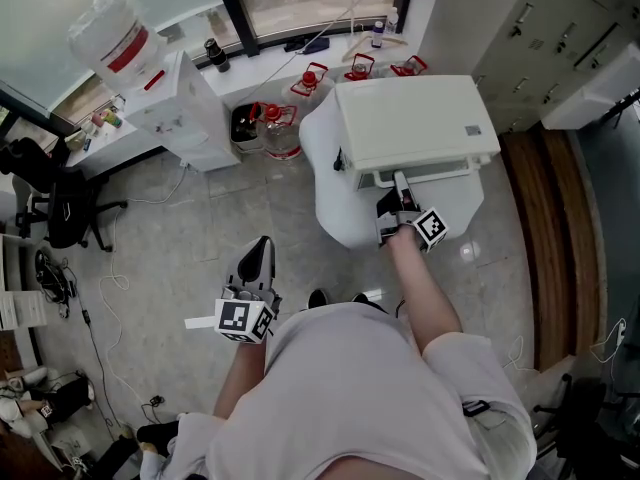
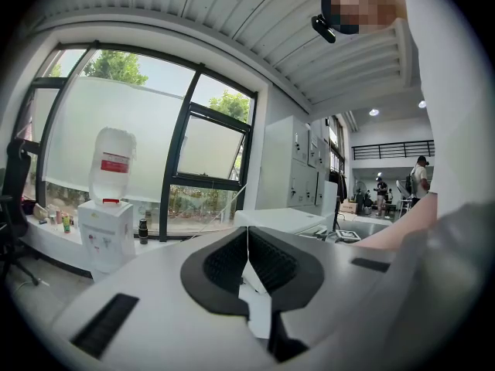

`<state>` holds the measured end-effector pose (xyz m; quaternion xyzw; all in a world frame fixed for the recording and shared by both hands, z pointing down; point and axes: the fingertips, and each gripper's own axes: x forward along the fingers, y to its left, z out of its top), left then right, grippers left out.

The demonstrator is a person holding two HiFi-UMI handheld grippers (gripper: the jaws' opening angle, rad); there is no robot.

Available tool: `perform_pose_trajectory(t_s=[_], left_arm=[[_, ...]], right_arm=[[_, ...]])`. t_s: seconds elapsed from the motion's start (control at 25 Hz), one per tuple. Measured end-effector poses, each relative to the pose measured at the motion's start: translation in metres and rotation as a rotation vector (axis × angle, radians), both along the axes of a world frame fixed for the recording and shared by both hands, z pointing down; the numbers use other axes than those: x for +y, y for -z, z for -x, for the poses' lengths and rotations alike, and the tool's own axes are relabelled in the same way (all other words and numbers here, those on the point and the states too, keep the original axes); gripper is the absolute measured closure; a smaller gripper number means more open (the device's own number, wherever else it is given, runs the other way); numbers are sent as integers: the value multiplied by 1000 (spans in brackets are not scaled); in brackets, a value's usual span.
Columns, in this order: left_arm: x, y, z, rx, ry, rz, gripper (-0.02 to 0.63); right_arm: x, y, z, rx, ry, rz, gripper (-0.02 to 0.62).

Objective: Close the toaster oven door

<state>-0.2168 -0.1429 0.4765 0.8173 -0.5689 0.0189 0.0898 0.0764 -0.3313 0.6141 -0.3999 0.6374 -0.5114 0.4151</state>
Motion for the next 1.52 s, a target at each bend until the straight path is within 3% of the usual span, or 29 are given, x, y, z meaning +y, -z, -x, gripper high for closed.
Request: perform_pose_trajectory(t_s=[0.6, 1.08, 1.24, 1.52], left_arm=[[4, 4, -1, -2, -7, -9, 586], [10, 5, -16, 2, -55, -24, 586], [14, 6, -23, 2, -73, -31, 586], [27, 5, -29, 10, -88, -34, 586]], right_arm=[[8, 0, -5, 3, 4, -5, 454], [56, -1, -16, 26, -18, 15, 472], [75, 14, -15, 76, 5, -17, 475], [109, 57, -12, 228, 39, -101, 543]])
